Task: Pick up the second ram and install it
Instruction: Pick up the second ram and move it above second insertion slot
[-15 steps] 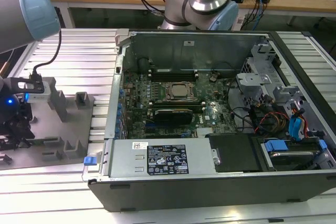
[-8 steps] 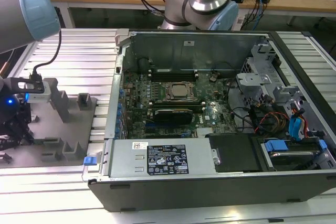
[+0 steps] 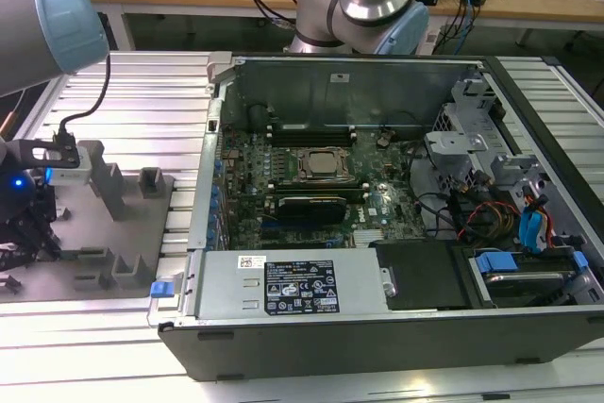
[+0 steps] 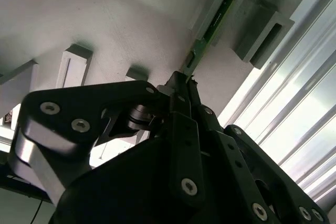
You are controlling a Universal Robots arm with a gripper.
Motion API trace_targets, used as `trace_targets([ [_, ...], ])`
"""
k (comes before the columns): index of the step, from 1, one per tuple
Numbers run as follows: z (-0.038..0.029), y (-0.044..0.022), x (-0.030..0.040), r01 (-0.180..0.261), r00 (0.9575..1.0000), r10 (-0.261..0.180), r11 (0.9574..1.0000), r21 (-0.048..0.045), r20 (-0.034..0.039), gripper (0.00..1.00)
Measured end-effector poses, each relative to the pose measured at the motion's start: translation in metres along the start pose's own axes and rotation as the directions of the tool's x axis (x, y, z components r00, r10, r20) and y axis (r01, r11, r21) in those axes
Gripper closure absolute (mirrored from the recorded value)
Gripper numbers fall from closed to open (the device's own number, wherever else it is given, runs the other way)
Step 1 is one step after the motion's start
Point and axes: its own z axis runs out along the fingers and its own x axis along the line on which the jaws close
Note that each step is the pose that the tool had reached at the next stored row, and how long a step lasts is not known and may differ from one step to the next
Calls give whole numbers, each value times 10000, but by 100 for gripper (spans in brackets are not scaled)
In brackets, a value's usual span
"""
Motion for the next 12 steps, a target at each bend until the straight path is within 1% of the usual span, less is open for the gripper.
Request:
trace_targets([
  [5, 0, 0, 0, 0, 10000, 0, 10000, 1, 1, 87],
  [7, -9, -1, -1, 0, 10000, 0, 10000, 4, 5, 87],
  [10, -50, 0, -1, 0, 10000, 0, 10000, 1, 0, 87],
  [12, -100, 1, -1, 0, 10000, 0, 10000, 1, 1, 87],
])
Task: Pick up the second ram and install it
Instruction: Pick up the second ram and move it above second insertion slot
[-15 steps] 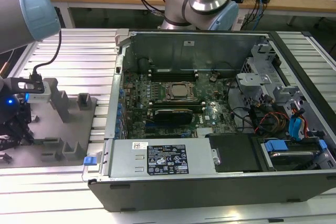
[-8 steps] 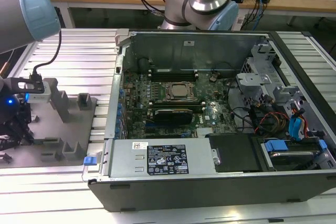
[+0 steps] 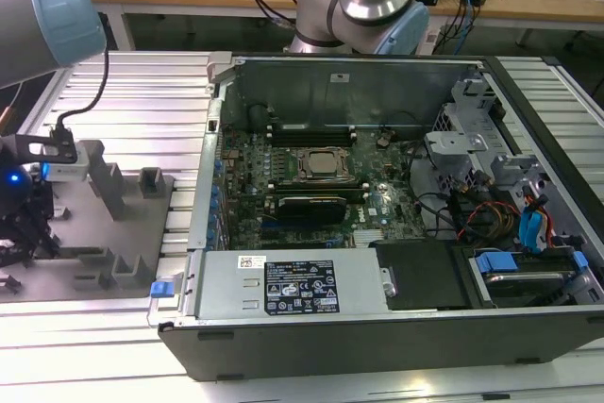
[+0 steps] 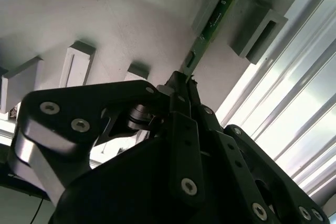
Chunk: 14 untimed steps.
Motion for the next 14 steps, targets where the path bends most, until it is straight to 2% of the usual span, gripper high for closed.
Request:
trace_targets([
  [2, -32, 0, 0, 0, 10000, 0, 10000, 0, 0, 87],
  [11, -315, 3, -9, 0, 10000, 0, 10000, -1, 0, 87],
  [14, -370, 3, -12, 1, 10000, -1, 10000, -1, 0, 87],
])
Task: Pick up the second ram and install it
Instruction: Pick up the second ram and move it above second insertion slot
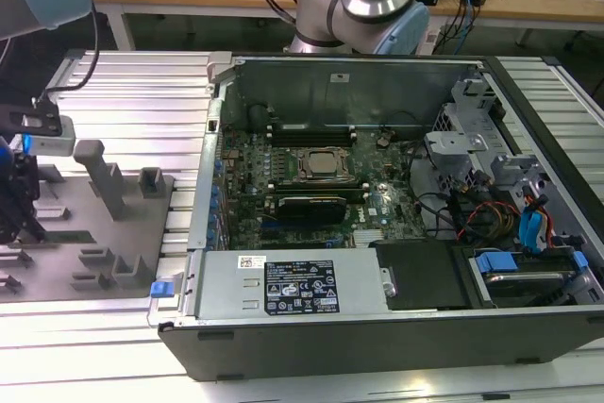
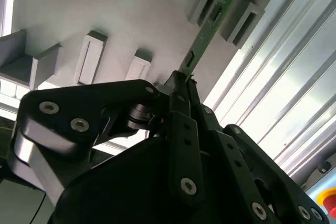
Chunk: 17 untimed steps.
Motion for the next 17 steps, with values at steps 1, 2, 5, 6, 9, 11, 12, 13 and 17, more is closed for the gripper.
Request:
trace_targets([
  [1, -25, 0, -1, 0, 10000, 0, 10000, 0, 0, 87],
  [2, -53, 1, -3, 0, 10000, 0, 10000, 0, 0, 87],
  [5, -141, 2, -10, 0, 10000, 0, 10000, 0, -1, 87],
  [6, -170, 2, -12, 0, 10000, 0, 10000, 1, 0, 87],
  [9, -226, 3, -15, 0, 10000, 0, 10000, 0, 0, 87],
  [11, -260, 3, -17, 0, 10000, 0, 10000, 0, 0, 87],
  [12, -274, 3, -18, 0, 10000, 0, 10000, 0, 0, 87],
  [13, -296, 3, -19, 0, 10000, 0, 10000, 0, 0, 87],
  [17, -412, 5, -26, 0, 10000, 0, 10000, 0, 0, 87],
])
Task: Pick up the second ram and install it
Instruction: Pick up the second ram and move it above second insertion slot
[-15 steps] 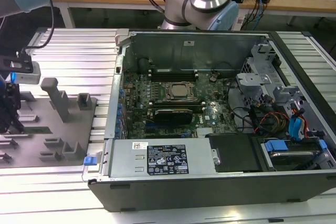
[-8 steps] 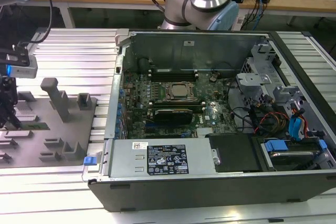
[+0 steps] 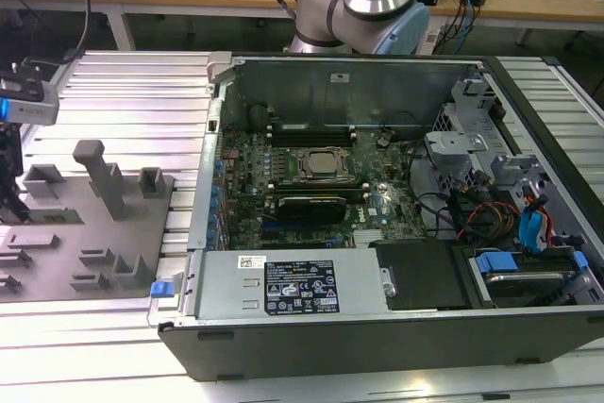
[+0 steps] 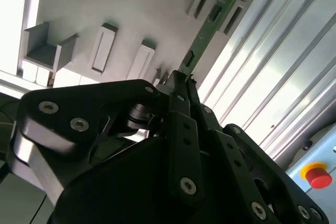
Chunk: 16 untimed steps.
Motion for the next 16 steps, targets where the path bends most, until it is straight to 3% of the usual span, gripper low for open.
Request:
trace_targets([
  [11, -200, 2, -14, 0, 10000, 0, 10000, 0, 0, 87],
  [13, -274, 3, -18, 0, 10000, 0, 10000, 0, 0, 87],
  [16, -330, 4, -21, 0, 10000, 0, 10000, 0, 1, 87],
])
